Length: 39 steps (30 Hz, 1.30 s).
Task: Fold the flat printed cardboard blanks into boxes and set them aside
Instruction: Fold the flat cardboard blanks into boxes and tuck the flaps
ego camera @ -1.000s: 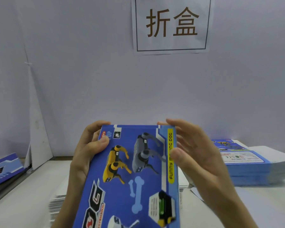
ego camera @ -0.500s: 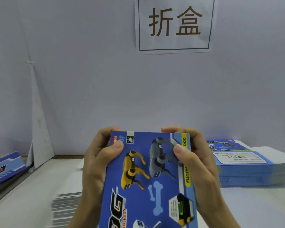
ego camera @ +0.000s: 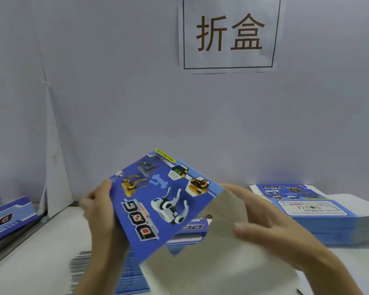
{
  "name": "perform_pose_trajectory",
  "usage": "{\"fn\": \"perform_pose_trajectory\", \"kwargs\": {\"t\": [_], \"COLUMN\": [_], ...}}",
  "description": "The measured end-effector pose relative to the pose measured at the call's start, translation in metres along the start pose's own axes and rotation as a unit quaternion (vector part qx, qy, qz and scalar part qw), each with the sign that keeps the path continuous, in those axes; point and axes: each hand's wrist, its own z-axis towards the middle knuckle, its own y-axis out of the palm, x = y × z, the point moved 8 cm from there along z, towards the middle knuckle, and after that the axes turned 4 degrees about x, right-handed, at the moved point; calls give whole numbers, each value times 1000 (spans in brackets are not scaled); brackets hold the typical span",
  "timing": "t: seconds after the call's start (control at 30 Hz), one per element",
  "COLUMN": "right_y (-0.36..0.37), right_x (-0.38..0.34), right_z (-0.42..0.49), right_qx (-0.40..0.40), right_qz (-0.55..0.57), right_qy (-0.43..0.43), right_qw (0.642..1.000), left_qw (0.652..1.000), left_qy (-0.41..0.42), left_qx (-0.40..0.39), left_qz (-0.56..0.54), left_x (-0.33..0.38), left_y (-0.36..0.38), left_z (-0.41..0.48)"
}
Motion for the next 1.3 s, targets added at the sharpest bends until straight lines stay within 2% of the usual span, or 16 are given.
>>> {"fn": "perform_pose_trajectory", "kwargs": {"t": [0.1,0.17,0.2,0.27,0.3,0.33,0.43,0.6,0.7,0.77,0.83,0.9,1.0,1.13,1.23,1.3], "right_y": [-22,-31,-32,-34,-38,-45,-59,-58,-59,-59,-59,-61,-60,-65,-67,-76], "right_x": [4,12,15,16,17,17,19,36,41,50,60,64,65,73,89,96], "right_z": [10,7,6,7,7,6,1,2,2,6,10,12,13,12,11,8], "right_qx": [219,324,341,321,318,333,398,415,412,382,338,311,289,294,324,345], "right_qz": [-73,-129,-152,-184,-183,-164,-79,-14,18,97,178,191,184,238,299,298], "right_qy": [-22,-7,-1,12,15,10,-8,-8,-18,5,49,66,52,55,107,120], "right_qw": [973,937,927,929,930,928,914,910,911,919,923,929,938,924,891,882], "left_qw": [983,944,917,863,855,863,883,882,898,926,923,913,919,925,898,860], "left_qy": [-28,2,40,101,112,123,182,215,215,120,-23,-103,-110,-117,-113,-35], "left_qx": [-168,-309,-363,-437,-438,-410,-281,-268,-258,-281,-353,-381,-374,-359,-414,-473], "left_qz": [65,117,162,233,255,269,330,322,284,220,149,101,63,55,99,188], "left_x": [-13,-12,-10,-7,-4,-1,9,6,9,0,-20,-31,-33,-39,-47,-39], "left_y": [35,60,67,69,65,60,42,45,43,39,42,43,45,42,50,57], "left_z": [-19,-44,-53,-64,-62,-54,-31,-33,-28,-20,-21,-24,-20,-18,-41,-56]}}
